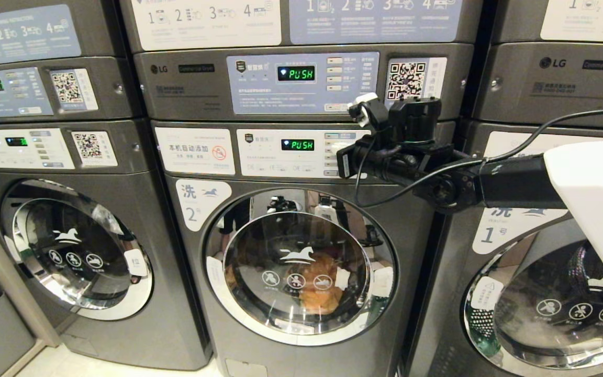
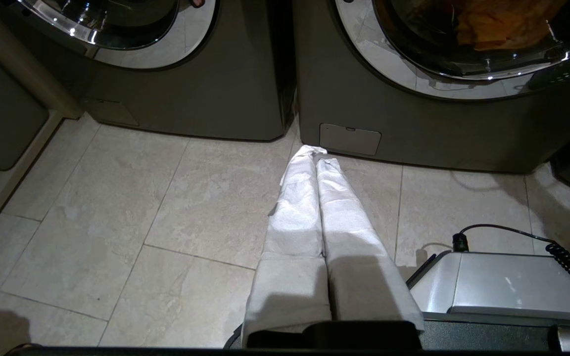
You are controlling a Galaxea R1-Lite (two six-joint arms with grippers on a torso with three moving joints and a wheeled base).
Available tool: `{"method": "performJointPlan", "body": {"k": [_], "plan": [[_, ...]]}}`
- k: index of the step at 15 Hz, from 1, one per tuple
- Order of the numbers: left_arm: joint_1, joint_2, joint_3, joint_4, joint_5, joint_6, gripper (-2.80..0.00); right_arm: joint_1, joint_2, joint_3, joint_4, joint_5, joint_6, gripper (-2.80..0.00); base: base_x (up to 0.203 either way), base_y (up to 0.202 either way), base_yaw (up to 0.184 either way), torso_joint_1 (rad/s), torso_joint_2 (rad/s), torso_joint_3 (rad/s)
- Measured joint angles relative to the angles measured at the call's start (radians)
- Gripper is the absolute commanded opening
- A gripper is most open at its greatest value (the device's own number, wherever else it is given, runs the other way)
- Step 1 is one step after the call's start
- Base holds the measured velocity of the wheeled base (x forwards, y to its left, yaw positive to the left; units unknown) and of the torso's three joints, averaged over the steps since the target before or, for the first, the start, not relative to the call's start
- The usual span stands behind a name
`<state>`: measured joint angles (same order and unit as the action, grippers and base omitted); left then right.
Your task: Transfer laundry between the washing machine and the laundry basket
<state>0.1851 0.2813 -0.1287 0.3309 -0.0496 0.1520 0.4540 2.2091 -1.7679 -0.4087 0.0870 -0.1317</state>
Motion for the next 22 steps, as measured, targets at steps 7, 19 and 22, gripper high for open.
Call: {"method": "performJointPlan", "body": {"k": [7, 19, 22], "plan": [[0.000, 0.000, 0.000, 0.000, 0.004, 0.000, -2.80, 0.000, 0.023, -0.047, 0.000, -0.009, -0.003, -2.80, 0.000, 0.000, 0.000, 0.000, 0.00, 0.000], [0.000, 0.000, 0.000, 0.000, 0.003, 0.002, -2.80, 0.010, -0.066, 0.150, -0.001, 0.013, 0.006, -2.80, 0.000, 0.000, 0.000, 0.000, 0.00, 0.000], [0.000, 0.000, 0.000, 0.000, 0.003, 0.001, -2.80, 0.016, -0.080, 0.180, -0.003, 0.017, 0.007, -2.80, 0.000, 0.000, 0.000, 0.000, 0.00, 0.000]]}}
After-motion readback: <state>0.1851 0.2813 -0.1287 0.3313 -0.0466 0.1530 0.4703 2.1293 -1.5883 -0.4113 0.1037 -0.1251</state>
